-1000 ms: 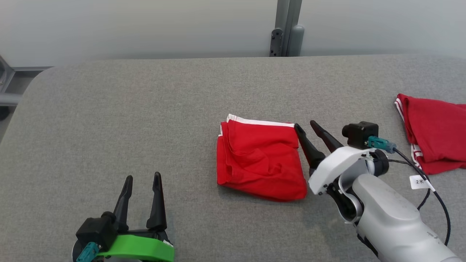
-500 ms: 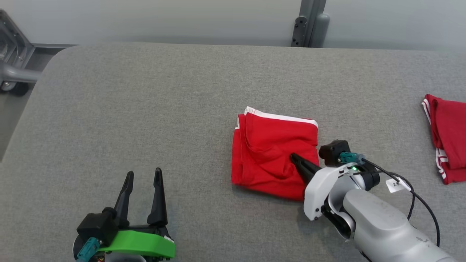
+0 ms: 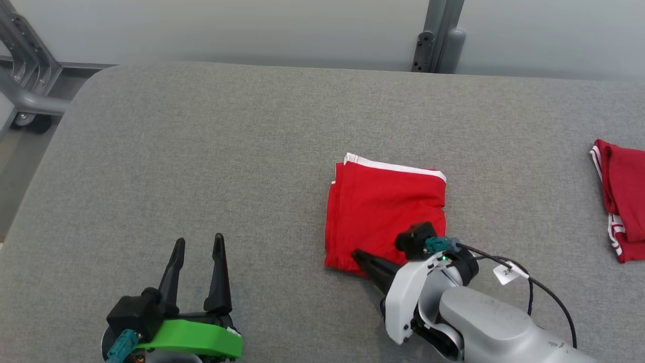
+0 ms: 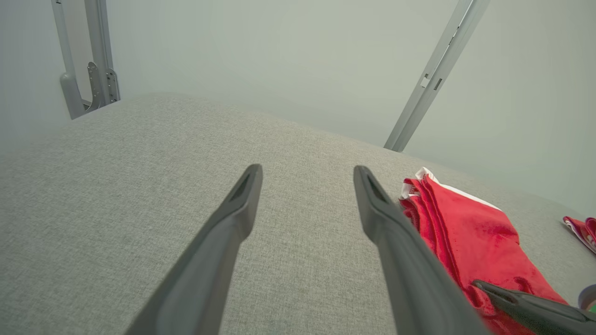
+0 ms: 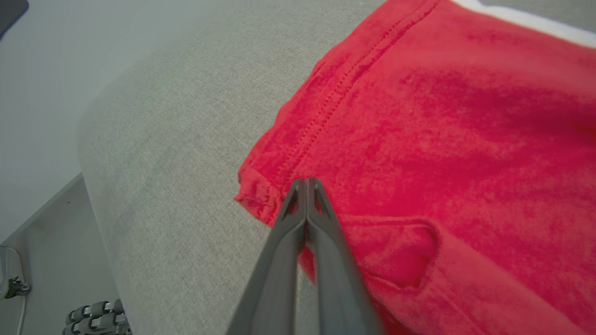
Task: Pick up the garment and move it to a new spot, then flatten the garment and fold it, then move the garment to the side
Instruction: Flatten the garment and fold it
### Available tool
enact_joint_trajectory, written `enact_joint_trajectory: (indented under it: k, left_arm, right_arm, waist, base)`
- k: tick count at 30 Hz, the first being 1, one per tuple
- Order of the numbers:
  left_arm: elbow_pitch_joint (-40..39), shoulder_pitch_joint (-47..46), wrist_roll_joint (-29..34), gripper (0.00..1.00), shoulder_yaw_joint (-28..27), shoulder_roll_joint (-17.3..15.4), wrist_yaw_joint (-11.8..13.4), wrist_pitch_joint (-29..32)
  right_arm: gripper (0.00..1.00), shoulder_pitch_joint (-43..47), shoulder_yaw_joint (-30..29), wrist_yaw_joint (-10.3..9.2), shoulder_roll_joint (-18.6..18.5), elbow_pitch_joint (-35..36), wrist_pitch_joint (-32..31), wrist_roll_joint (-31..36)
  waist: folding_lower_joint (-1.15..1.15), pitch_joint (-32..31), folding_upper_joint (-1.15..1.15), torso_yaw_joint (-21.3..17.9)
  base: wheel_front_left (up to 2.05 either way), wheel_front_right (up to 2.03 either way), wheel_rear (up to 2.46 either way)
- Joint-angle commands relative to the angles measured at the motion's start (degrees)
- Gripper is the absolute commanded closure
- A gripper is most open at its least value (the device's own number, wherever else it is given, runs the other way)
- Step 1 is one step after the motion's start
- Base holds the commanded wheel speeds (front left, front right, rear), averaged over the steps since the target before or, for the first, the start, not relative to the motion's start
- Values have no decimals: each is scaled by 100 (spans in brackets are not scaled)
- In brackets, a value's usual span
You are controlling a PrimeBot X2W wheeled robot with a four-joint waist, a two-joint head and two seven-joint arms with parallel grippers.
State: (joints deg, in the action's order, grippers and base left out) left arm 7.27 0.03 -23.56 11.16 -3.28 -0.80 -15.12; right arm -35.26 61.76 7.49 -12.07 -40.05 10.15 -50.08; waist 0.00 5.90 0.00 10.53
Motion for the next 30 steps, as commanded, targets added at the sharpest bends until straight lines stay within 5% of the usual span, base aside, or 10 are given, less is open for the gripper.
enact_joint_trajectory:
  k: [1, 11, 17, 18, 20, 22, 30]
  left_arm:
    - [-10, 31, 97, 0, -15, -5, -18, -1]
    - [47, 98, 85, 0, -35, -23, -16, 0]
    - [25, 163, 109, 0, -63, -89, 11, 0]
    - [16, 164, 110, 0, -67, -107, 15, 0]
    - [-4, 149, 144, 0, -73, -127, 22, 0]
    - [-15, 118, 175, 0, -73, -170, 30, 0]
    - [50, 3, 228, 0, -154, -182, 74, 0]
  right_arm:
    - [100, 77, 139, 0, -5, 21, -21, -89]
    - [100, -153, 736, 0, 249, -229, 302, -363]
    - [100, -342, 107, 0, 92, -12, 508, -93]
    - [95, -338, -210, -1, 34, 101, 512, 55]
    - [56, -108, -861, 0, -52, 337, 503, 430]
    - [0, 157, -1555, 0, -109, 592, 506, 873]
    - [0, 1540, -4071, 0, 164, 1696, 506, 2518]
  waist:
    - [0, -18, 0, -19]
    - [0, -147, 0, -78]
    - [0, -327, 0, -239]
    - [0, -355, 0, -282]
    - [0, -408, 0, -370]
    - [0, -456, 0, -465]
    - [0, -581, 0, -839]
  base:
    - [0, 0, 0]
    - [0, 0, 0]
    - [0, 0, 0]
    - [0, 0, 0]
    - [0, 0, 0]
    - [0, 0, 0]
    - [0, 0, 0]
